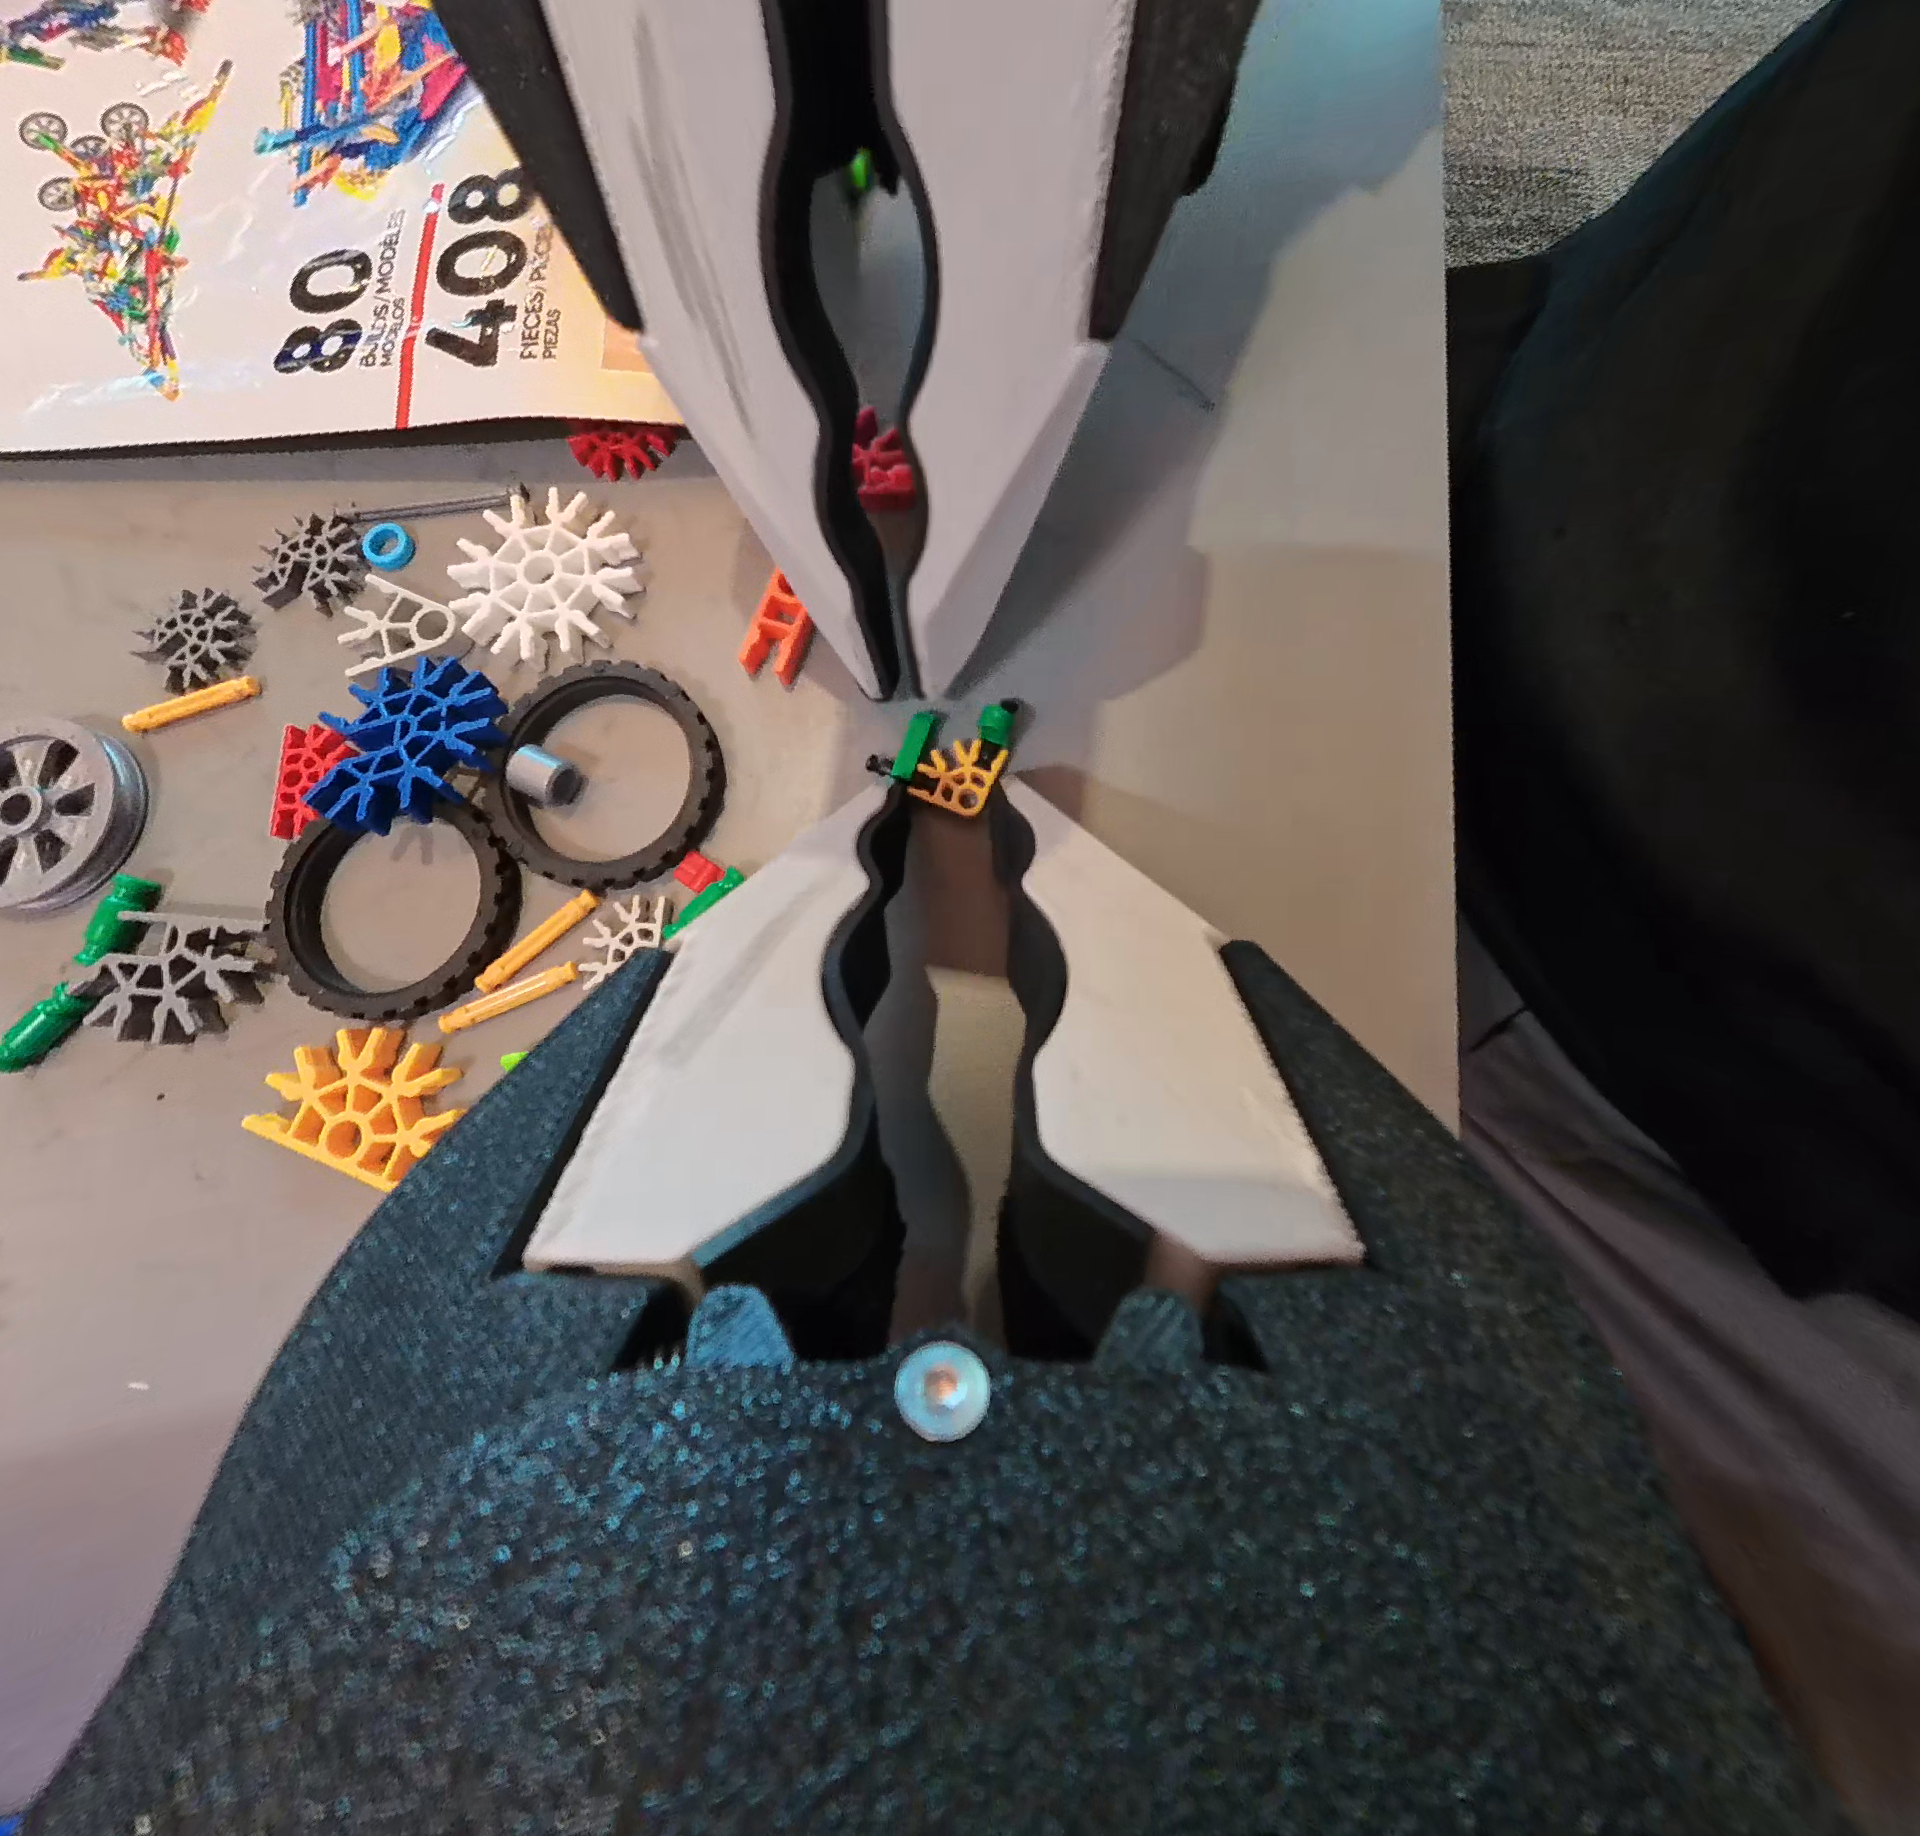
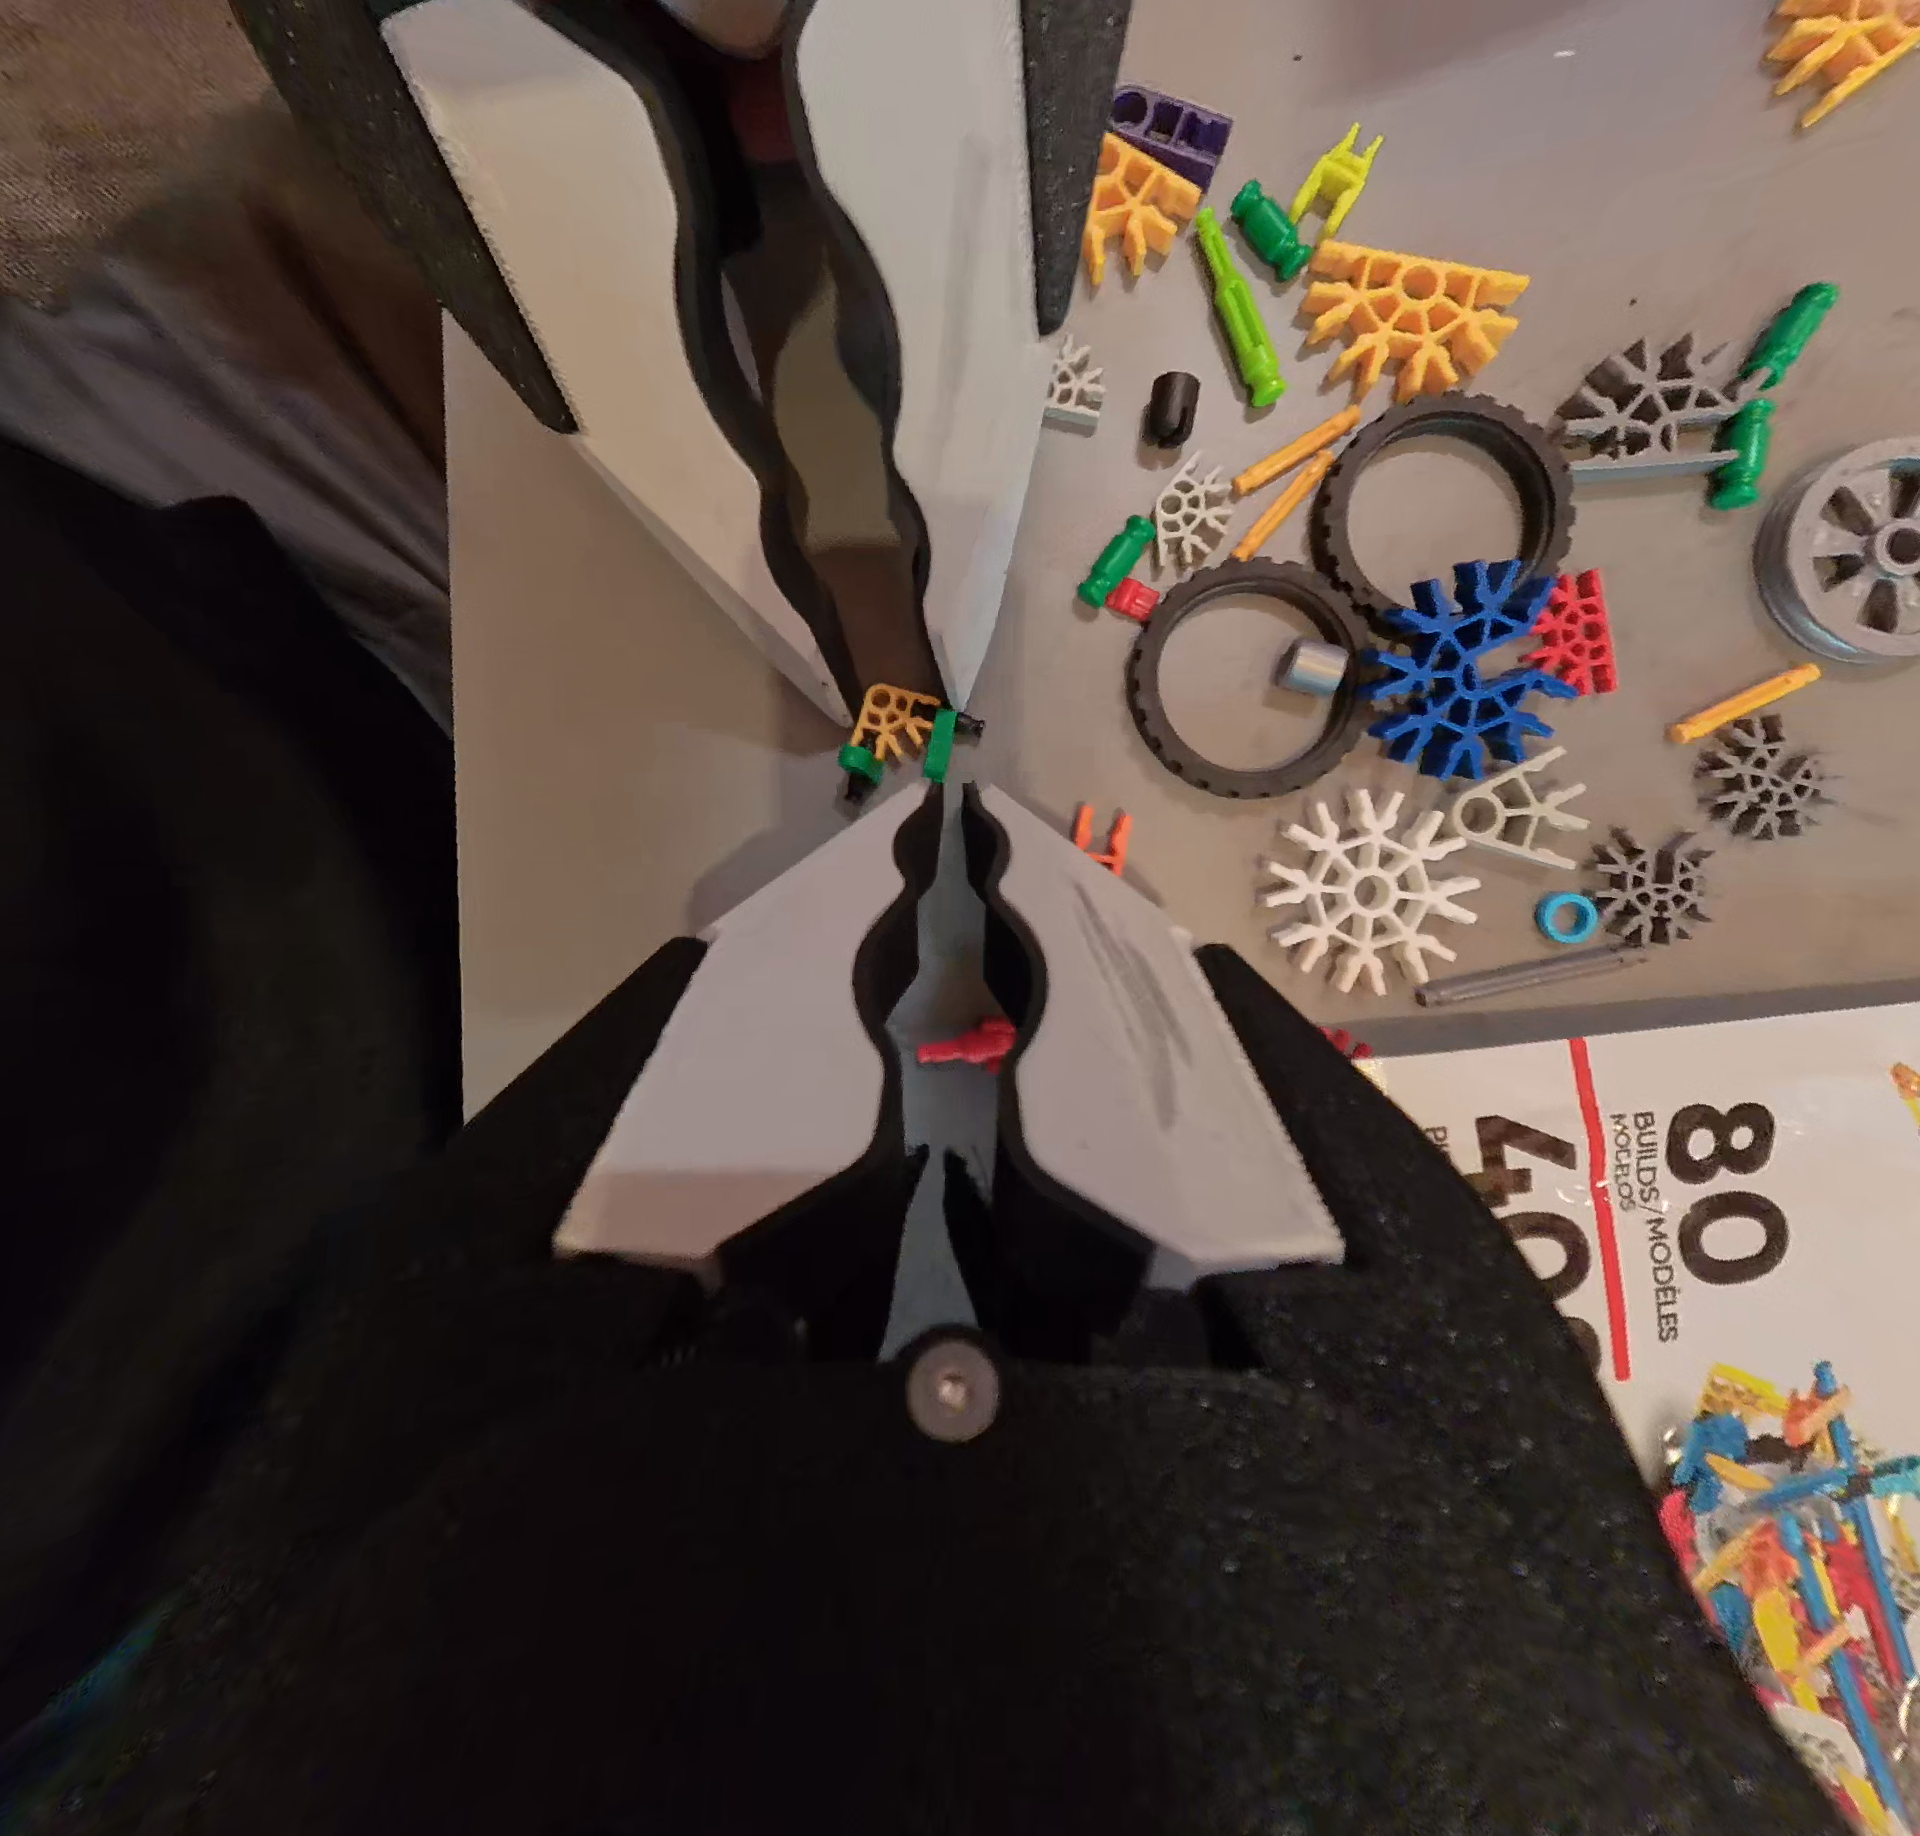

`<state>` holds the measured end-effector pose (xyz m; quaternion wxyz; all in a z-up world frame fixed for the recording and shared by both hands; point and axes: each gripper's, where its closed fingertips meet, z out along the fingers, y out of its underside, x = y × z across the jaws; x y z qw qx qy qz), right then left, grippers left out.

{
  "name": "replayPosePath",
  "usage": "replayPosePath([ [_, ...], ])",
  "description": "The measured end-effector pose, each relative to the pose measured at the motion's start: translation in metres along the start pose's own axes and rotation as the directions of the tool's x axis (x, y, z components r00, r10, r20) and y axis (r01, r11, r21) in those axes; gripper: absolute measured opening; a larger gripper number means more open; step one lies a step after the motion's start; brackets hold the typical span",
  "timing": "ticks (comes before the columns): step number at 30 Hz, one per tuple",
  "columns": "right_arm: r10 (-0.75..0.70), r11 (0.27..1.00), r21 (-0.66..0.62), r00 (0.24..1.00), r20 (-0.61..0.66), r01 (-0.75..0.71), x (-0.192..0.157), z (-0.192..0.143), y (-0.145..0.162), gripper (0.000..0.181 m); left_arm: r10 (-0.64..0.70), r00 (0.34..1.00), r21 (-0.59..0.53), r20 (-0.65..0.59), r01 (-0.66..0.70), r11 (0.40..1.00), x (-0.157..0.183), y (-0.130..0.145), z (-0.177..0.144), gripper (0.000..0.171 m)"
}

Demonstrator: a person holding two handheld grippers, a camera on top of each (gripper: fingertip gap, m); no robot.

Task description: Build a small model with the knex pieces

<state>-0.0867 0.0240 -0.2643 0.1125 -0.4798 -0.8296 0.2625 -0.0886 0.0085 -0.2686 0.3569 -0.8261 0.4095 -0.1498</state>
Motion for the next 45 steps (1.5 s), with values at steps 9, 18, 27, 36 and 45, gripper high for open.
replayPosePath([
  [9,-0.023,1.000,0.009,1.000,-0.006,0.023,-0.002,0.004,0.000,0.000,-0.016,1.000,-0.001,-0.025,0.016,1.000,0.001,0.000,0.000,0.014],
  [18,-0.196,0.980,-0.035,0.980,-0.023,0.196,0.004,-0.001,0.007,0.016,0.002,1.000,-0.004,-0.024,-0.002,1.000,-0.002,-0.001,0.002,0.008],
  [27,-0.337,0.941,-0.006,0.940,0.052,0.337,0.006,0.002,0.006,0.016,0.026,0.998,-0.002,-0.057,-0.027,1.000,-0.004,-0.005,0.006,0.003],
  [36,-0.351,0.936,0.015,0.934,0.067,0.351,0.006,0.001,0.007,0.017,0.024,0.998,-0.004,-0.063,-0.025,1.000,-0.005,-0.006,0.007,0.004],
  [45,-0.400,0.915,-0.012,0.910,0.106,0.403,0.006,-0.004,0.015,0.022,0.024,0.997,-0.006,-0.068,-0.025,1.000,-0.008,-0.007,0.008,0.000],
])
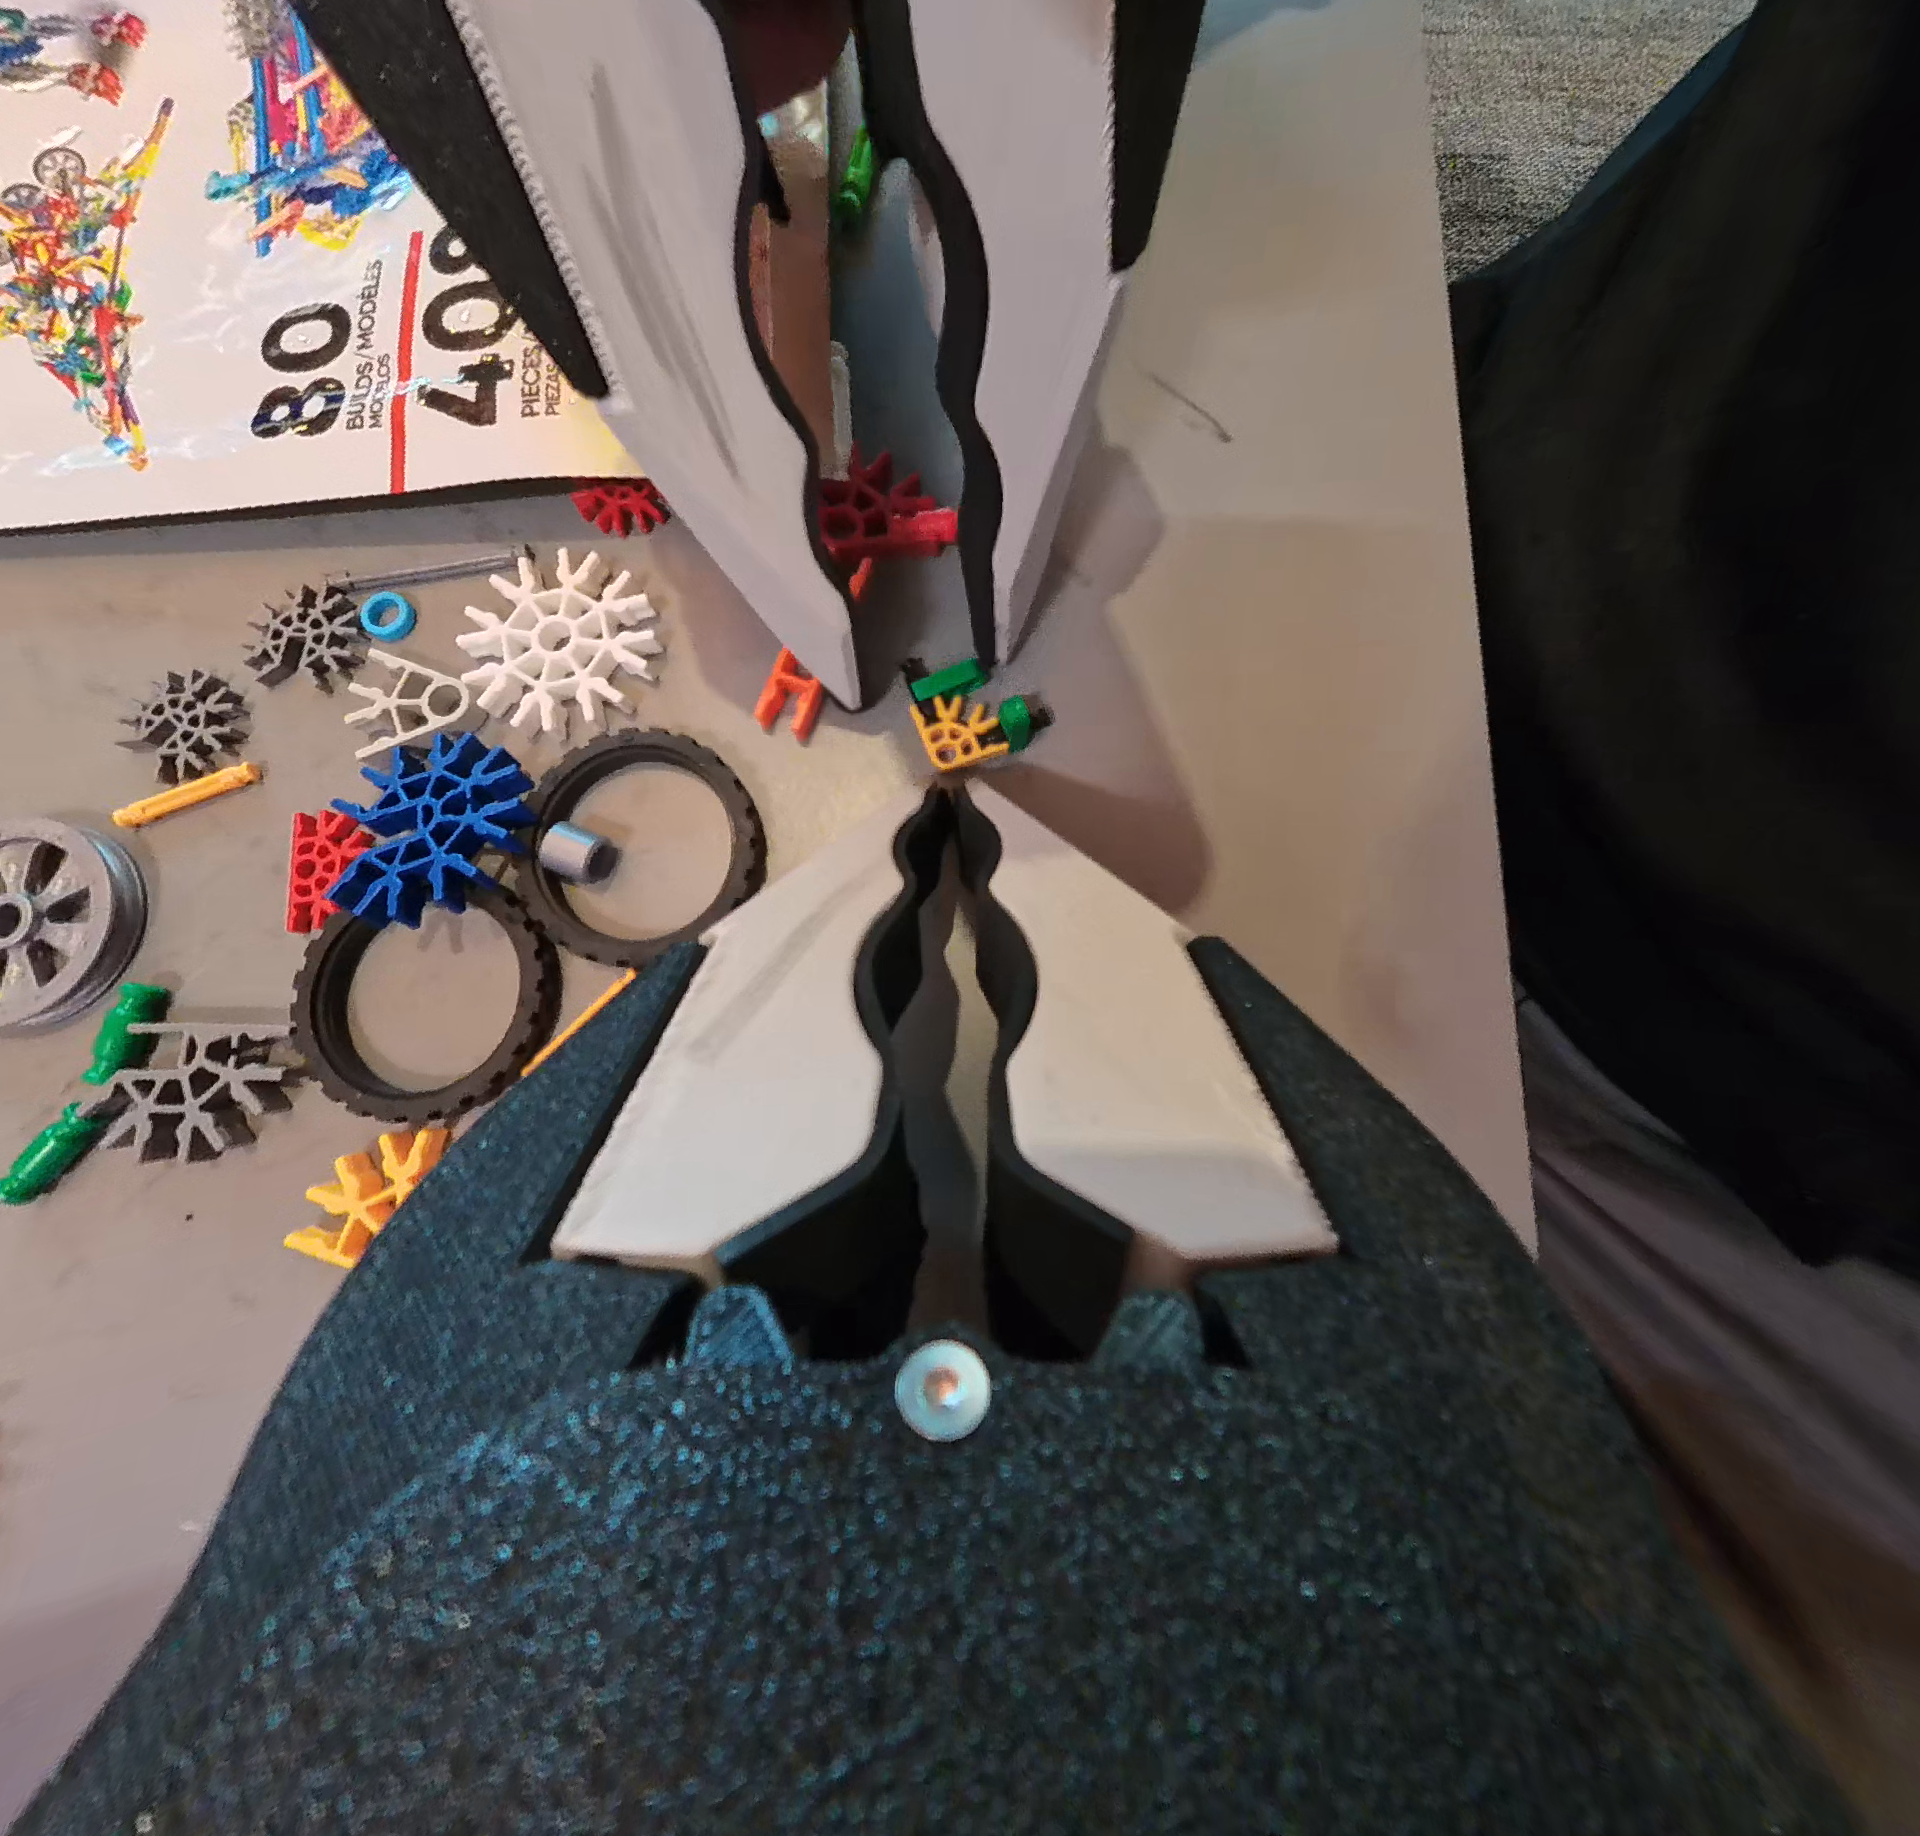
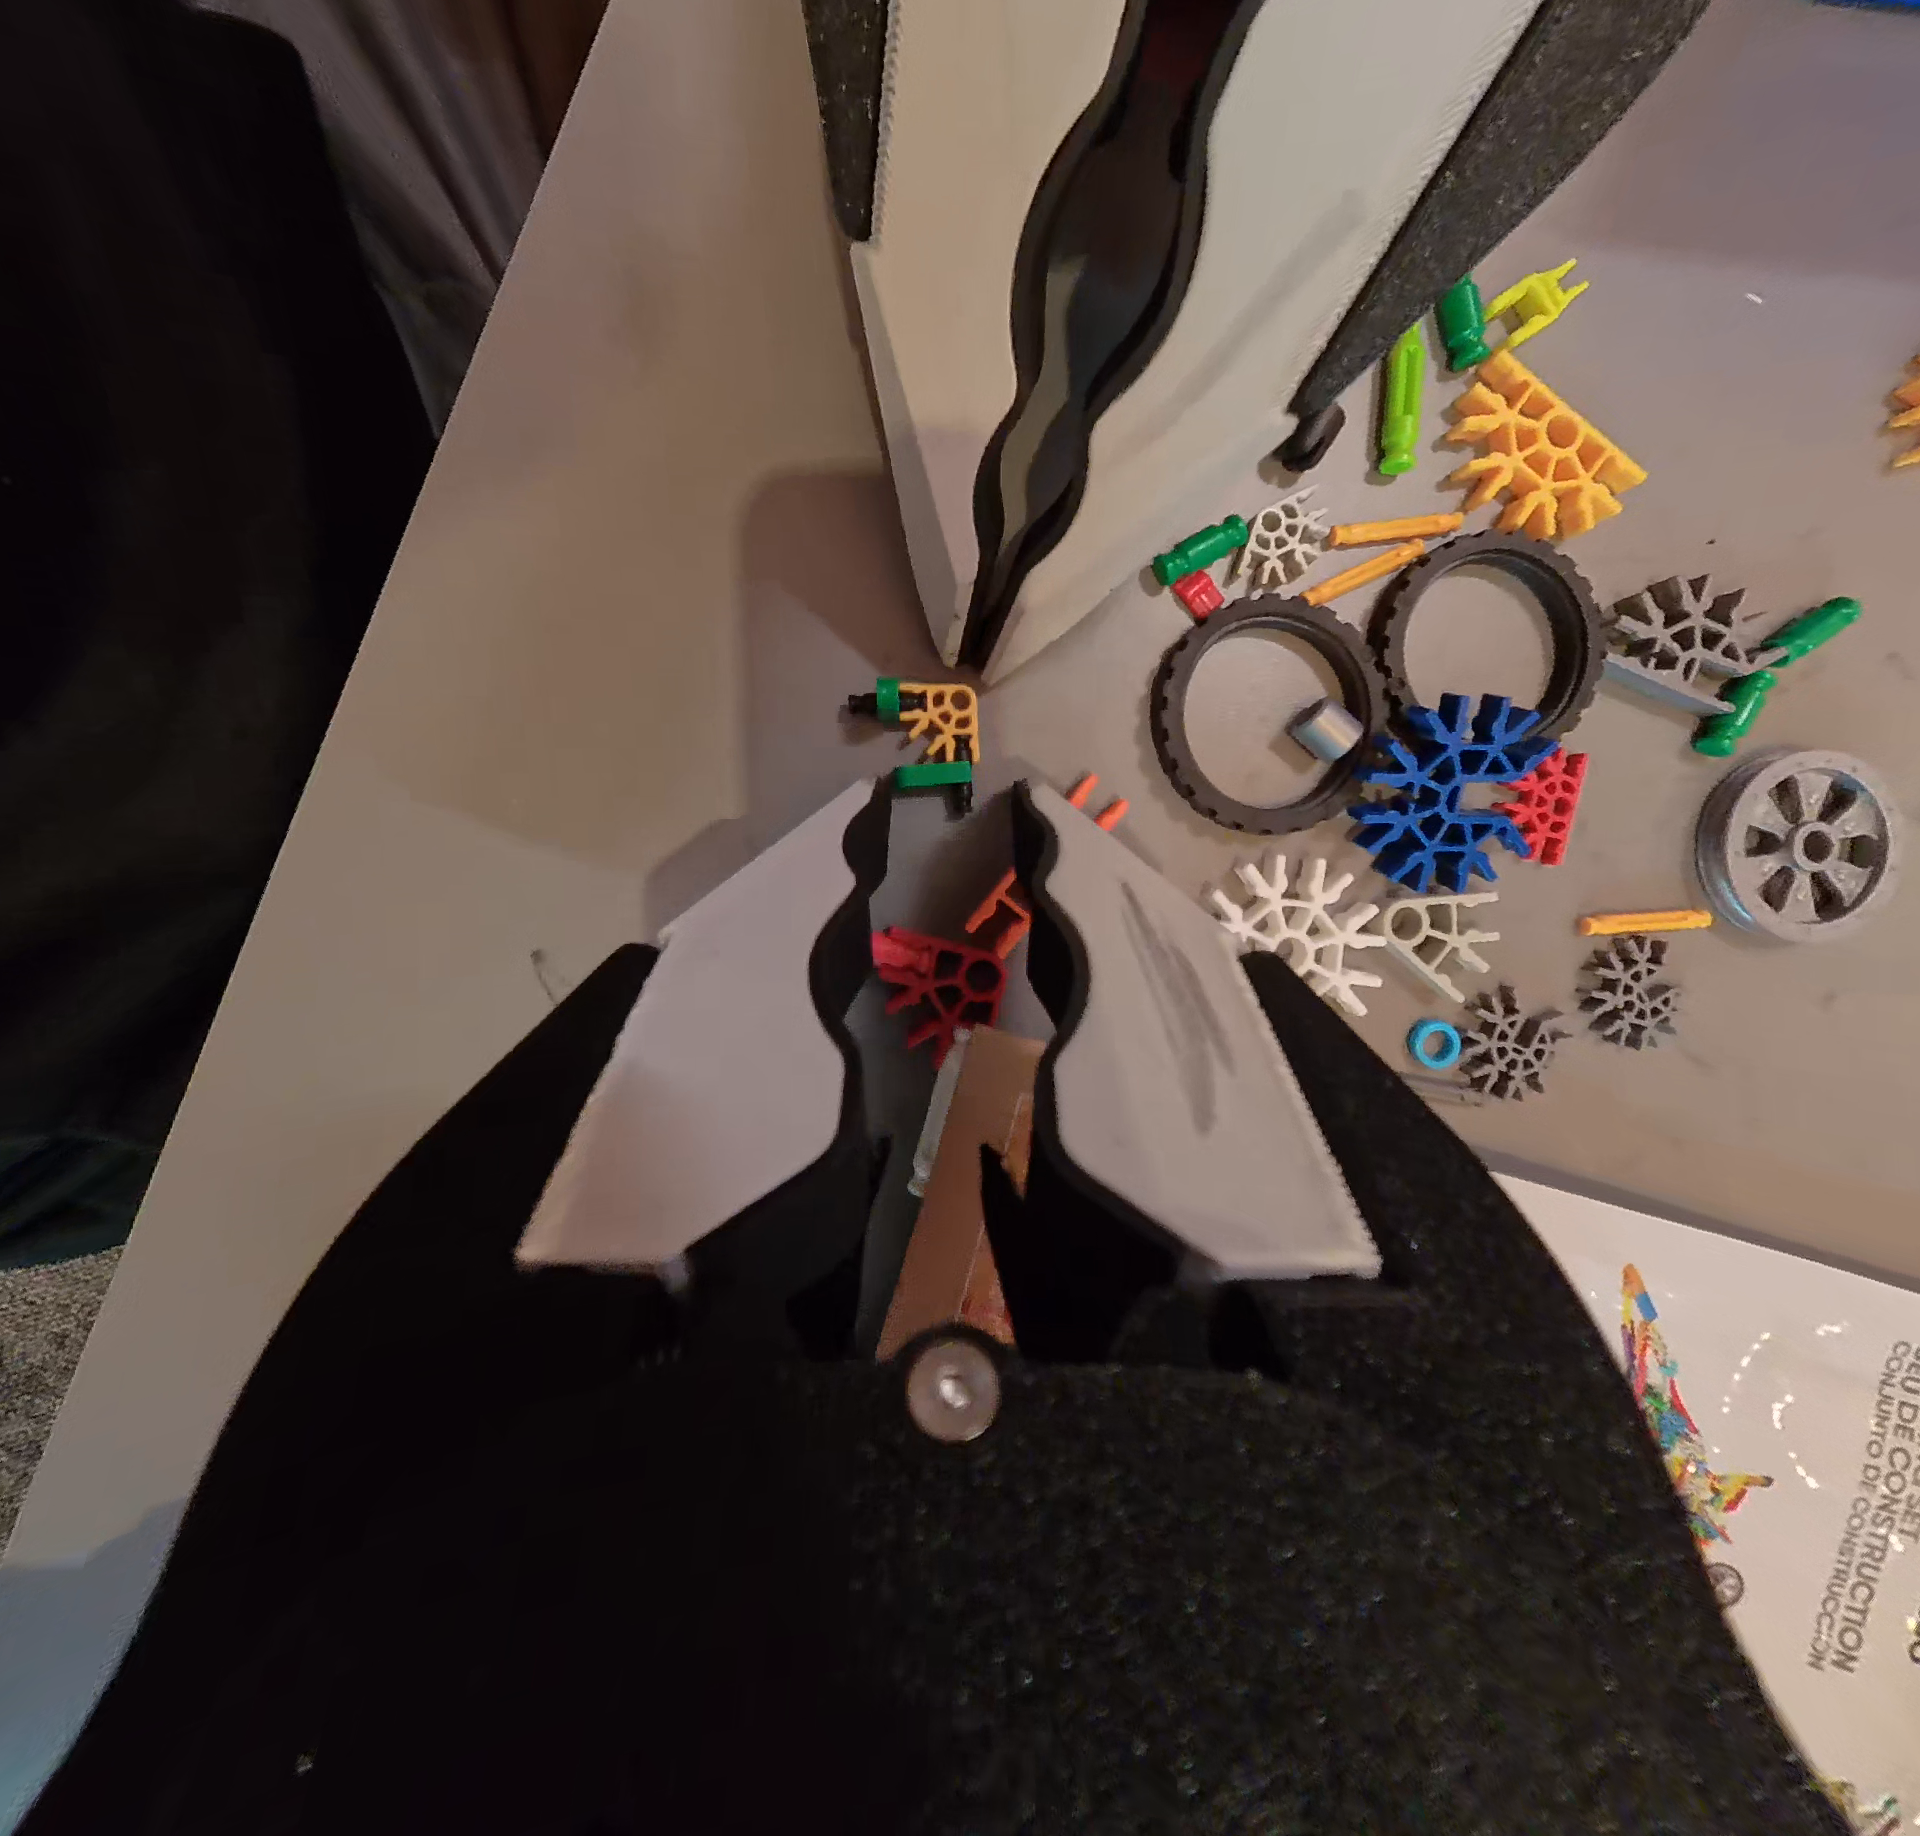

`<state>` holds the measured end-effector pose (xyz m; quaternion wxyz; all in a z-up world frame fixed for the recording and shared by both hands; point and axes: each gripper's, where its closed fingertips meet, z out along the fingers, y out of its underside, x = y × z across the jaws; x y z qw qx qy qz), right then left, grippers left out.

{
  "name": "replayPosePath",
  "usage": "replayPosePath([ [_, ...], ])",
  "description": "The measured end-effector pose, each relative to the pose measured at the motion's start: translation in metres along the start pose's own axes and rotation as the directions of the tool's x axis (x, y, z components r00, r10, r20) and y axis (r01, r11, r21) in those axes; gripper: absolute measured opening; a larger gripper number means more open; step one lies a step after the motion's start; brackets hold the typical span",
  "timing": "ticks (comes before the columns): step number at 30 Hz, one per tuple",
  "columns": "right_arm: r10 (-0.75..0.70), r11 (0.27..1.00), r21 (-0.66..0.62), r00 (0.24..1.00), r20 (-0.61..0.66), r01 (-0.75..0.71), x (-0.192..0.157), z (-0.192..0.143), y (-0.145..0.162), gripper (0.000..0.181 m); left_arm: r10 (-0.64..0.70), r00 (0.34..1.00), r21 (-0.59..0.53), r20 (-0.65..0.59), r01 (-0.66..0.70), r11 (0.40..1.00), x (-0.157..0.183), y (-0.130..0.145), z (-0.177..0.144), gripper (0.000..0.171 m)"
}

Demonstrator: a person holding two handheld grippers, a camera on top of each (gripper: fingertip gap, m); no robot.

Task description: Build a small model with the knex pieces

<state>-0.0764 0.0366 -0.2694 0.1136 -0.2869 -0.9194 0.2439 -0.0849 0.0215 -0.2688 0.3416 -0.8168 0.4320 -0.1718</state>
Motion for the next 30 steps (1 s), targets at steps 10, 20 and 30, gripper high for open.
replayPosePath([
  [10,0.023,0.999,0.032,0.999,-0.037,-0.022,-0.0014,0.0003,-0.0008,0.014,-0.025,0.999,0.002,0.023,0.025,1.000,0.0015,-0.0026,0.0023,0.014],
  [20,0.048,0.998,0.038,0.997,-0.058,-0.046,-0.0028,0.0006,-0.0017,0.014,-0.025,0.999,0.000,0.040,0.025,1.000,0.0041,-0.0052,0.0050,0.011],
  [30,0.018,0.999,0.034,0.999,-0.044,-0.017,-0.0034,0.0008,-0.0024,0.012,-0.017,1.000,0.003,0.022,0.017,1.000,0.0056,-0.0058,0.0053,0.012],
])
